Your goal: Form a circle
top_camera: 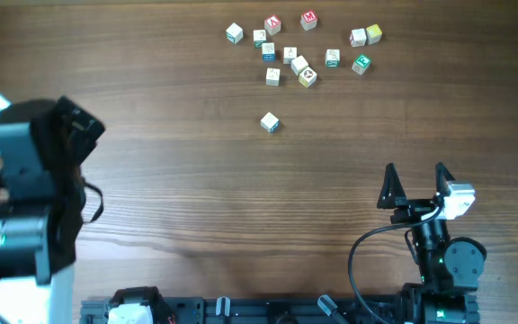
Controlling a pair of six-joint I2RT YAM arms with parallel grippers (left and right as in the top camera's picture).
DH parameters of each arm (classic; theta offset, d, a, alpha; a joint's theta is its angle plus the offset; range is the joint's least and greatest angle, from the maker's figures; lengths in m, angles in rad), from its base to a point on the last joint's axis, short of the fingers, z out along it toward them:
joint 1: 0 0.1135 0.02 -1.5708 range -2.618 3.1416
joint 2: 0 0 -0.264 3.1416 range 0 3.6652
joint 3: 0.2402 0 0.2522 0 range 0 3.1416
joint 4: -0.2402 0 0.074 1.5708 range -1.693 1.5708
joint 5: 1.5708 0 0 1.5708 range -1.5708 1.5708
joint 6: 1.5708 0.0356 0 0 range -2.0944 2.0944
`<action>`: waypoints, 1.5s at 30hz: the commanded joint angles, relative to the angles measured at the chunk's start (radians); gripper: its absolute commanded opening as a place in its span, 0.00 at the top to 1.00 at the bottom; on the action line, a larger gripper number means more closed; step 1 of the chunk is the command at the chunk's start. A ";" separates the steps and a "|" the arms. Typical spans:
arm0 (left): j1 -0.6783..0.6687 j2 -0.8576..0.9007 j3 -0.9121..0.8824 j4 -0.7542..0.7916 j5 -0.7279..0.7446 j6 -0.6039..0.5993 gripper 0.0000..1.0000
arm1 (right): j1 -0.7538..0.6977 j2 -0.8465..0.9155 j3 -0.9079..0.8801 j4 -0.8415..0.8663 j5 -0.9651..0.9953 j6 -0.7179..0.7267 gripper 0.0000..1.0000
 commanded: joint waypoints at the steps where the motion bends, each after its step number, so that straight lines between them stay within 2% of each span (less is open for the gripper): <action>1: 0.021 -0.105 -0.001 -0.003 0.005 -0.043 0.00 | -0.006 -0.003 -0.001 0.003 0.009 0.011 0.00; 9: 0.021 -0.216 -0.001 -0.078 -0.090 -0.043 0.00 | -0.006 -0.003 -0.001 0.003 0.009 0.011 0.00; 12: 0.021 -0.217 -0.001 -0.073 -0.089 -0.047 0.00 | -0.006 -0.003 -0.001 0.003 0.009 0.011 0.00; 16: 0.021 -0.216 -0.001 -0.019 -0.090 -0.127 0.00 | -0.006 -0.003 -0.001 0.003 0.009 0.011 0.00; 19: 0.021 -0.216 -0.001 0.014 -0.089 -0.126 0.00 | -0.006 -0.003 -0.001 0.003 0.009 0.011 0.00; 45: 0.021 -0.228 -0.001 -0.063 -0.101 -0.126 0.00 | -0.006 -0.003 -0.001 0.003 0.009 0.011 0.01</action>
